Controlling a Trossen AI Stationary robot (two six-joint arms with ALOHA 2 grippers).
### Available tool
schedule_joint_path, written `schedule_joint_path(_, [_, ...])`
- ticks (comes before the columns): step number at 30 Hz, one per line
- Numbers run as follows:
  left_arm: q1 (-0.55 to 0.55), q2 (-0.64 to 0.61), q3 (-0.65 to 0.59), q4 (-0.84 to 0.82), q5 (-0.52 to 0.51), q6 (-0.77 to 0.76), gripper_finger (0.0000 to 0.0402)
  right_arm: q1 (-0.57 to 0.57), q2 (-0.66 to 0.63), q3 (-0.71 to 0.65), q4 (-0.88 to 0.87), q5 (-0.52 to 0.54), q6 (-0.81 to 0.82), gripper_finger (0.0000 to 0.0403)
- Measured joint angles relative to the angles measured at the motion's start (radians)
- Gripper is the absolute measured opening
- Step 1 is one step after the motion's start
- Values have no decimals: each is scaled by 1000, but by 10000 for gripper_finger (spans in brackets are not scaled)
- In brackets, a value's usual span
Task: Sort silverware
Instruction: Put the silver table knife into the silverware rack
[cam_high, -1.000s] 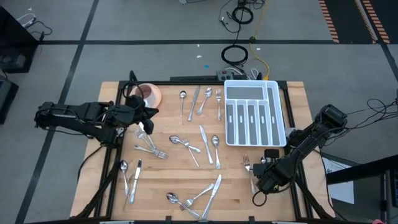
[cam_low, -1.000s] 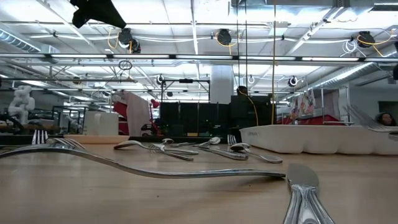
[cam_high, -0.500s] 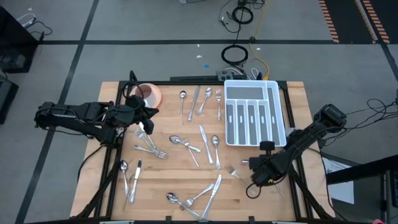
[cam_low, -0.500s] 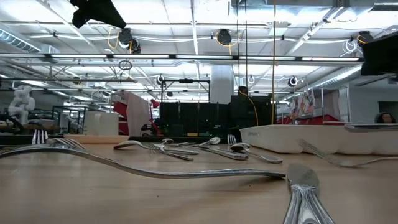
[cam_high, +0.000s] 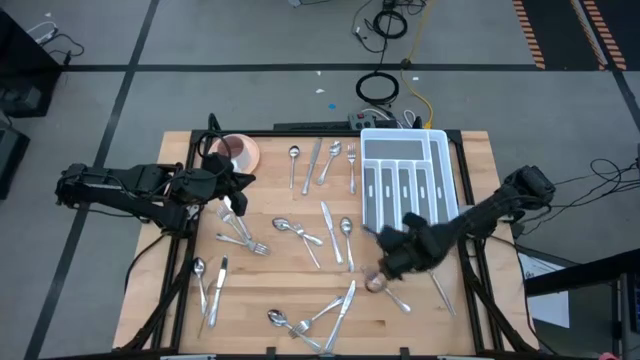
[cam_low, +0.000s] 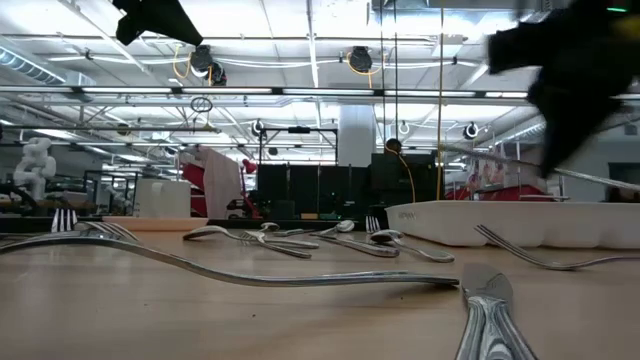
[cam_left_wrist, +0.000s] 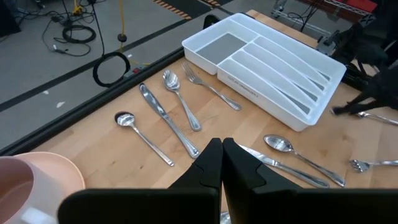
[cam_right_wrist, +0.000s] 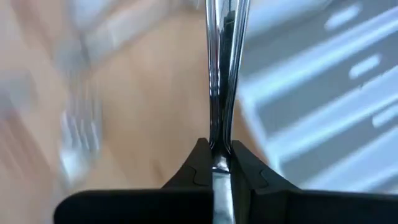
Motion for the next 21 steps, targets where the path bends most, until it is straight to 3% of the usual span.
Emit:
schedule_joint_path(7, [0,0,0,0,0,-6,8,-184,-28,53,71,158,190,0])
schedule_joint_path(14, [0,0,0,1,0,-16,8,-369,-224,38,31,303,193,0])
schedule_joint_path(18, [1,0,0,2,1,-58,8,-465,-362,-73,165,285,222,0])
schedule_joint_path(21, [1,0,0,2,0,-59,8,-505,-416,-197,392,187,216,0])
